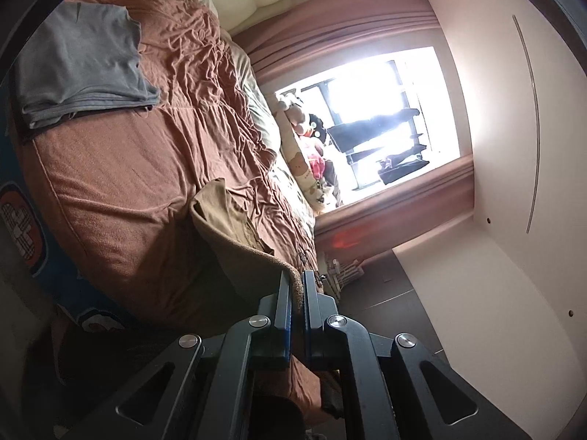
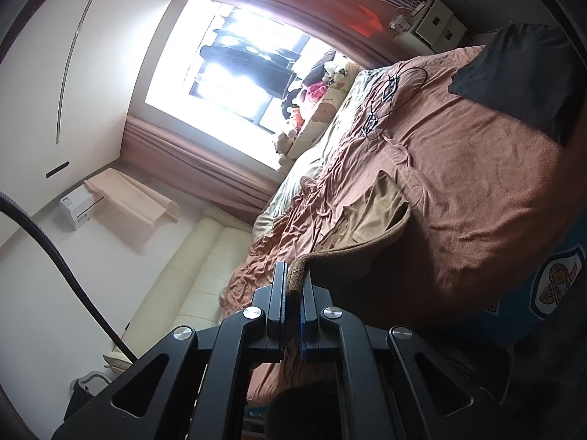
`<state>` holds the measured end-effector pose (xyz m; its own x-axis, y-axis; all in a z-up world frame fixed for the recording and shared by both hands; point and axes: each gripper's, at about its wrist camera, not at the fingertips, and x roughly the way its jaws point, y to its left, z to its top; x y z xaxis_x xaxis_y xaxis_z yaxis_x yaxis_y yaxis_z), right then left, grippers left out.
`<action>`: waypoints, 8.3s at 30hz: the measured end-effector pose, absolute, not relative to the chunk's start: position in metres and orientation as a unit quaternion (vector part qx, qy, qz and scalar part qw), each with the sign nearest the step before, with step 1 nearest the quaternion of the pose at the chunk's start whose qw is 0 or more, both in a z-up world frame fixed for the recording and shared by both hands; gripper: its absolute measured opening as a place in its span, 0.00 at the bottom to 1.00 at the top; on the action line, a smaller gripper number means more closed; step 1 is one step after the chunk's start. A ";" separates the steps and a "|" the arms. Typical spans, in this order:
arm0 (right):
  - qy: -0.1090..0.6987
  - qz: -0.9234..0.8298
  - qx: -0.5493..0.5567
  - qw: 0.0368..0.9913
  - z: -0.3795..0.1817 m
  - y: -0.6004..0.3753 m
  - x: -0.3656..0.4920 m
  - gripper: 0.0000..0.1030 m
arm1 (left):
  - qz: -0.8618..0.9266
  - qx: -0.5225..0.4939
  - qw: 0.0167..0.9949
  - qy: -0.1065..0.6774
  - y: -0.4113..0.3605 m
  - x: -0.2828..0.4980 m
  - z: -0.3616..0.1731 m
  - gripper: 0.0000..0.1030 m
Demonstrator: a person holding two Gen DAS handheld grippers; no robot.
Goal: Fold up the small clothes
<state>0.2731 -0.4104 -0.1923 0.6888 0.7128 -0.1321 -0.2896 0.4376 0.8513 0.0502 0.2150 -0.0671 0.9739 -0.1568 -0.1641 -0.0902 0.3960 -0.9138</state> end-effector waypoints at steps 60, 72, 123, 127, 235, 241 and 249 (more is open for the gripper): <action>0.402 0.169 0.428 0.791 -0.231 -0.254 0.653 0.02 | 0.116 -0.537 0.777 0.308 0.332 0.448 -0.186 0.04; 0.440 0.166 0.344 0.813 -0.209 -0.245 0.671 0.47 | 0.129 -0.430 0.803 0.392 0.341 0.490 -0.196 0.44; 0.459 0.213 -0.021 0.862 -0.174 -0.165 0.714 0.72 | 0.059 -0.146 0.843 0.515 0.332 0.611 -0.231 0.10; 0.470 0.204 -0.018 0.859 -0.181 -0.163 0.725 0.62 | 0.069 -0.171 0.840 0.510 0.338 0.612 -0.234 0.09; 0.432 0.211 -0.176 0.859 -0.174 -0.151 0.604 0.86 | 0.079 -0.312 0.822 0.470 0.306 0.484 -0.198 0.46; 0.425 0.195 -0.198 0.862 -0.178 -0.147 0.609 0.85 | 0.079 -0.302 0.822 0.477 0.303 0.495 -0.206 0.24; 0.419 0.182 -0.214 0.863 -0.182 -0.139 0.630 0.68 | 0.078 -0.311 0.825 0.465 0.314 0.503 -0.198 0.06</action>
<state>0.6303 -0.1395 -0.1821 0.5822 0.1353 -0.8017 -0.4944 0.8417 -0.2170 0.5035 0.3138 -0.1984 0.5555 -0.1601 -0.8160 -0.4183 0.7943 -0.4406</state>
